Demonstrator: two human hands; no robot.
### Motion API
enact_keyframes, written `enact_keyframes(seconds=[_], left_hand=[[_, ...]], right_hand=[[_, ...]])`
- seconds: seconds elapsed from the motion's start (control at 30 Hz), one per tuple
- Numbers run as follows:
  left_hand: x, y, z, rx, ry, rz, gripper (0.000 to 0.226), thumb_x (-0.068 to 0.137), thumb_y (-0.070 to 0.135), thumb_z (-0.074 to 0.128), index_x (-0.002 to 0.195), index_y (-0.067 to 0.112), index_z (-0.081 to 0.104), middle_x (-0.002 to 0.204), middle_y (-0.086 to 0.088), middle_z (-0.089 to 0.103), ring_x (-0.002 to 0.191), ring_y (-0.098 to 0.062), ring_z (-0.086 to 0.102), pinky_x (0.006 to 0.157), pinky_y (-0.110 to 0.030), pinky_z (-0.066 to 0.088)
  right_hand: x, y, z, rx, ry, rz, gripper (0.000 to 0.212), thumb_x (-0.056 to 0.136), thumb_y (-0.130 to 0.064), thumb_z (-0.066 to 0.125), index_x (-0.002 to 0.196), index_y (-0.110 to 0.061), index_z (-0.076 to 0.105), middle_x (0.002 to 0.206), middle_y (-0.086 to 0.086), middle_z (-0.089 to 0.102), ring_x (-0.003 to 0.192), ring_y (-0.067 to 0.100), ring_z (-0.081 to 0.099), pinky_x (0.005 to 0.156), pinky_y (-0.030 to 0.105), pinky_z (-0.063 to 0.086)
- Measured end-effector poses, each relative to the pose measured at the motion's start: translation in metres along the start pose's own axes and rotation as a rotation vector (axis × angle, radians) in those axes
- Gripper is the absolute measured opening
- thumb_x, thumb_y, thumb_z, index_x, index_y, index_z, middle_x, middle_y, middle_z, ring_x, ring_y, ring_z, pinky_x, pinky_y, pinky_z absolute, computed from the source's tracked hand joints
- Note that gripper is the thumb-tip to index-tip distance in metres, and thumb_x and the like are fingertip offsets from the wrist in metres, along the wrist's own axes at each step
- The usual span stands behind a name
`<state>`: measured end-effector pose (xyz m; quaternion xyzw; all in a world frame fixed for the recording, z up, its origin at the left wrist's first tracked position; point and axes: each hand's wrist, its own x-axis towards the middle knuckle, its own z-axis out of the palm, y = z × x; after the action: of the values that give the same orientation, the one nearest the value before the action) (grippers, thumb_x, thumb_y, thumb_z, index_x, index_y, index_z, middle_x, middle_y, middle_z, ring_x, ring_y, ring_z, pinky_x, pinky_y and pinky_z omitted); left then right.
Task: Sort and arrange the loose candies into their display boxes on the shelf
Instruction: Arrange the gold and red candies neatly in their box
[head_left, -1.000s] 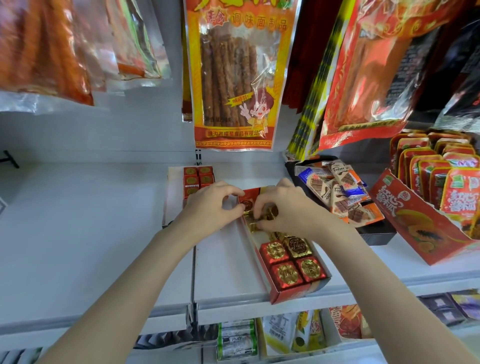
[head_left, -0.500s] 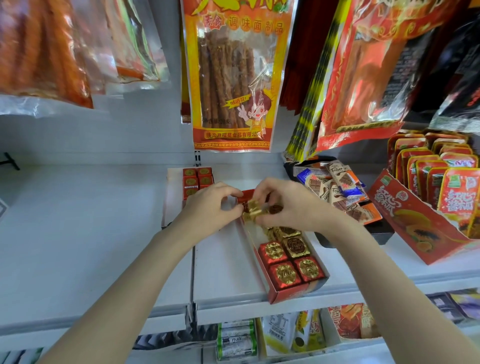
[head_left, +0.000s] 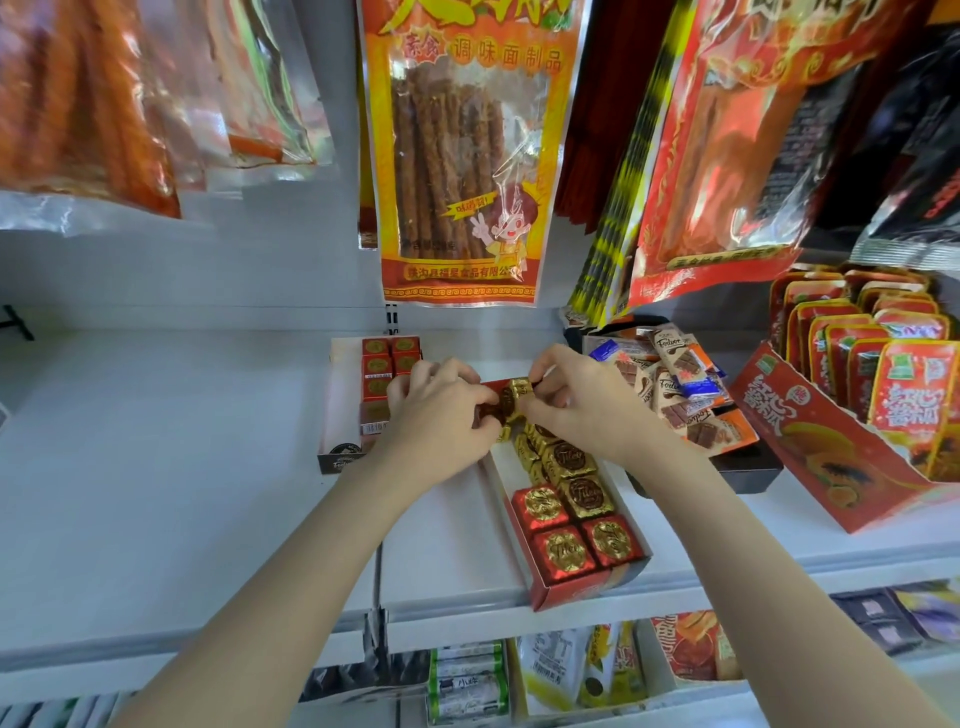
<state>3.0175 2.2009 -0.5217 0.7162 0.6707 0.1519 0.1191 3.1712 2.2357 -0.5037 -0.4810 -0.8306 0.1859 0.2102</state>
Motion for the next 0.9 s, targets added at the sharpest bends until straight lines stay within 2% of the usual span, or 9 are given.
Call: enact_keyframes(seconds=[0.1,0.17,0.3,0.5,0.57,0.63,0.7,0.8,0.9], left_hand=[[0.000,0.000,0.002,-0.018,-0.002,0.008,0.037,0.090,0.030,0.045,0.126,0.037,0.051,0.132,0.007,0.040,0.123,-0.021,0.026,0.102,-0.039,0.021],[0.000,0.000,0.002,-0.039,-0.004,0.001,0.038,0.090,0.030,0.046,0.126,0.037,0.050,0.132,0.006,0.040,0.124,-0.021,0.026,0.102,-0.040,0.021],[-0.001,0.001,0.004,-0.023,0.005,-0.013,0.035,0.090,0.031,0.044,0.123,0.036,0.052,0.132,0.006,0.041,0.124,-0.021,0.026,0.103,-0.040,0.021],[-0.001,0.004,0.002,0.022,-0.025,-0.029,0.038,0.091,0.033,0.041,0.128,0.032,0.050,0.135,0.004,0.042,0.124,-0.021,0.032,0.103,-0.039,0.021],[-0.001,0.005,0.002,0.046,0.003,-0.004,0.038,0.091,0.032,0.042,0.127,0.029,0.051,0.135,0.005,0.043,0.125,-0.020,0.032,0.103,-0.038,0.020],[0.000,0.007,0.003,0.060,0.033,0.016,0.037,0.090,0.031,0.043,0.126,0.027,0.053,0.135,0.006,0.043,0.126,-0.018,0.030,0.104,-0.037,0.019],[0.000,0.007,0.004,0.065,0.040,0.025,0.037,0.091,0.030,0.043,0.126,0.026,0.054,0.135,0.007,0.042,0.126,-0.018,0.029,0.104,-0.036,0.018],[0.001,0.007,0.004,0.066,0.035,0.035,0.037,0.091,0.028,0.044,0.127,0.027,0.053,0.135,0.008,0.041,0.126,-0.017,0.027,0.104,-0.036,0.017],[0.000,0.006,0.000,0.049,0.033,0.017,0.037,0.089,0.026,0.047,0.126,0.030,0.053,0.131,0.008,0.043,0.122,-0.018,0.028,0.100,-0.034,0.020]], right_hand=[[0.003,0.000,0.003,0.021,0.145,0.015,0.023,0.079,-0.026,0.068,0.083,-0.012,0.051,0.073,0.005,0.063,0.069,0.020,0.059,0.063,0.031,0.045],[0.004,-0.002,0.004,0.034,0.174,0.055,0.020,0.081,-0.020,0.064,0.090,-0.009,0.050,0.072,0.009,0.062,0.067,0.022,0.057,0.060,0.029,0.040],[0.007,-0.003,0.005,-0.021,0.153,0.071,0.017,0.084,-0.018,0.057,0.095,-0.006,0.054,0.080,0.014,0.066,0.077,0.030,0.059,0.071,0.037,0.048],[0.004,-0.011,0.014,-0.511,0.086,-0.004,0.023,0.089,-0.020,0.045,0.105,-0.005,0.051,0.092,0.020,0.059,0.099,0.034,0.047,0.079,0.038,0.034],[0.003,-0.013,0.016,-0.608,0.166,-0.053,0.016,0.080,-0.015,0.061,0.088,-0.002,0.059,0.075,0.019,0.061,0.088,0.036,0.053,0.068,0.036,0.036],[0.004,-0.014,0.017,-0.659,0.188,-0.038,0.019,0.056,-0.008,0.079,0.058,-0.004,0.060,0.051,0.011,0.056,0.067,0.034,0.057,0.053,0.031,0.035],[0.006,-0.013,0.018,-0.682,0.194,-0.021,0.020,0.050,-0.004,0.080,0.052,-0.007,0.061,0.053,0.008,0.057,0.065,0.033,0.057,0.051,0.031,0.040],[0.003,-0.009,0.017,-0.567,0.171,-0.112,0.006,0.069,-0.001,0.063,0.069,-0.006,0.067,0.069,0.009,0.064,0.080,0.035,0.054,0.063,0.036,0.034],[-0.004,-0.007,0.011,-0.522,0.039,-0.154,0.030,0.084,-0.006,0.042,0.093,-0.015,0.069,0.096,-0.001,0.067,0.103,0.027,0.043,0.078,0.037,0.025]])
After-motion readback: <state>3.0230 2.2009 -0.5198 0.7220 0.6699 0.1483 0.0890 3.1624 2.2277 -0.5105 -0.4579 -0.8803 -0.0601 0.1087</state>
